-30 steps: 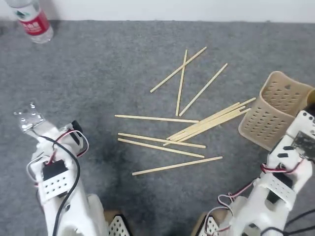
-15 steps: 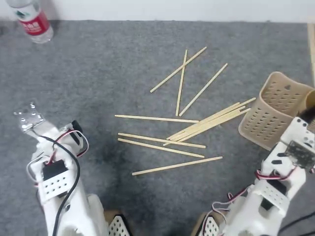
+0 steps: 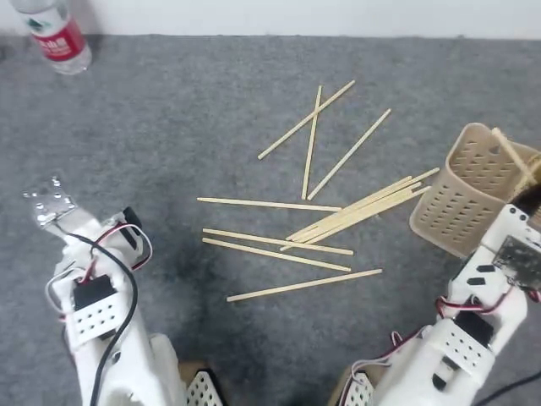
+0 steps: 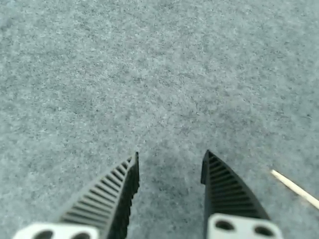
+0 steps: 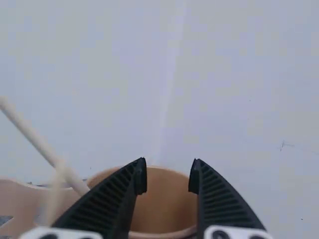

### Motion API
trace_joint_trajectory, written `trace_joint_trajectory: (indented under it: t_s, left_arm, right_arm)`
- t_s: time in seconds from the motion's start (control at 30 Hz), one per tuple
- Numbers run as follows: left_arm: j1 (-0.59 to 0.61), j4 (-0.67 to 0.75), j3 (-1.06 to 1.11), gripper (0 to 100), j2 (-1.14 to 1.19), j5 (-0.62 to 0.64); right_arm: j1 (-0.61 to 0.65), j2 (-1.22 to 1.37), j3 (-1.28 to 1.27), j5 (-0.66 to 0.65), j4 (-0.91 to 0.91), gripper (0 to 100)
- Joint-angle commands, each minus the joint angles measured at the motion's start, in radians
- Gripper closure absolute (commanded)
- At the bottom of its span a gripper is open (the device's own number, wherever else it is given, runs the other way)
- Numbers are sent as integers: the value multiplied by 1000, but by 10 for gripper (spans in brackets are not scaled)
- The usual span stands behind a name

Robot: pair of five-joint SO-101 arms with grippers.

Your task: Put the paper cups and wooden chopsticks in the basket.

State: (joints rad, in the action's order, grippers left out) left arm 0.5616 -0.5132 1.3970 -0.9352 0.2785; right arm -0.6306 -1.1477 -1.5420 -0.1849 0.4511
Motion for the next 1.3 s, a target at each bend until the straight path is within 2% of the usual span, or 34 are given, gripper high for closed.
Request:
trace_joint_trajectory:
  t_s: [0.0,0.27,0.47,0.6,0.7,1.0,1.27]
  left_arm:
    - [-9,25,-10,805,-17,5]
    - [-9,25,-10,805,-17,5]
    - [-9,25,-10,805,-17,5]
    - [-9,23,-10,805,-17,5]
    - [-9,23,-10,805,-17,5]
    - [-9,23,-10,805,-17,5]
    - [-9,21,-10,805,-17,5]
  right_arm:
    - [-18,-44,29,-6,-84,845]
    - [-16,-173,46,-8,-202,845]
    - [54,-308,253,-15,-576,845]
    - [185,-354,348,-172,-809,845]
    - [252,-375,361,-256,-901,845]
    - [249,-421,359,-278,-954,845]
    - [254,-317,354,-278,-789,845]
